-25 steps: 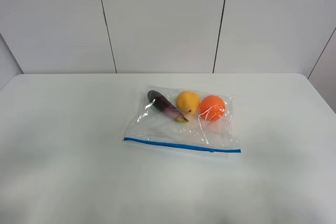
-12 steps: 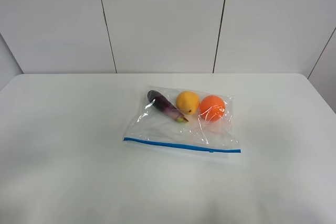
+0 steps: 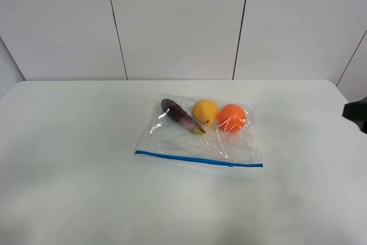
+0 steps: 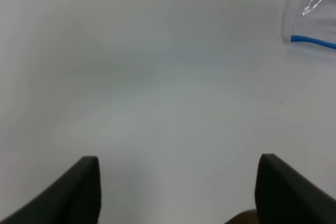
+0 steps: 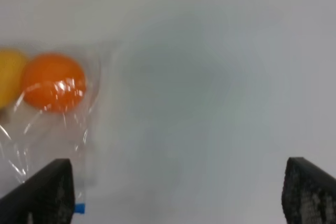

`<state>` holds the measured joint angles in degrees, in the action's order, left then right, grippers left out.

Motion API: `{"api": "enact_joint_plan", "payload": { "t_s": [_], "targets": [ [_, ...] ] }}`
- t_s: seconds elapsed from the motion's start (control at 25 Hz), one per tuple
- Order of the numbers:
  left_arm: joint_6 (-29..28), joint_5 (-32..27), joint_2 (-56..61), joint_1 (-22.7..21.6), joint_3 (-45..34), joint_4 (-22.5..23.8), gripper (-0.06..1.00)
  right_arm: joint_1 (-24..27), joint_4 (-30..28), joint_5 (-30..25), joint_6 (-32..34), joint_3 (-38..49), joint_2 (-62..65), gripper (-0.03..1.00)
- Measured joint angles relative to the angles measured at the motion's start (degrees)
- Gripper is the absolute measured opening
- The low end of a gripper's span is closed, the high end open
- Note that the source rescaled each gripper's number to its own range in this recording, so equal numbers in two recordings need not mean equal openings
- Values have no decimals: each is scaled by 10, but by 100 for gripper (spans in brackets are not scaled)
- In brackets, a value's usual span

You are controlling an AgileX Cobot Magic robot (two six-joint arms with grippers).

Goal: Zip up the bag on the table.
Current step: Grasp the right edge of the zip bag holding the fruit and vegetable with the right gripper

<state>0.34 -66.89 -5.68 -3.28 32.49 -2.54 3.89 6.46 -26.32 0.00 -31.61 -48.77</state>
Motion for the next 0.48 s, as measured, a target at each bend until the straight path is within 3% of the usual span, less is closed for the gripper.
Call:
{"api": "enact_joint_plan", "payload": {
  "t_s": [0.28, 0.48],
  "targets": [
    [0, 1, 0, 0, 0, 0, 82, 0, 188, 32, -120, -15, -236, 84],
    [0, 1, 0, 0, 0, 0, 82, 0, 367, 5, -280, -48, -343, 84]
  ]
}}
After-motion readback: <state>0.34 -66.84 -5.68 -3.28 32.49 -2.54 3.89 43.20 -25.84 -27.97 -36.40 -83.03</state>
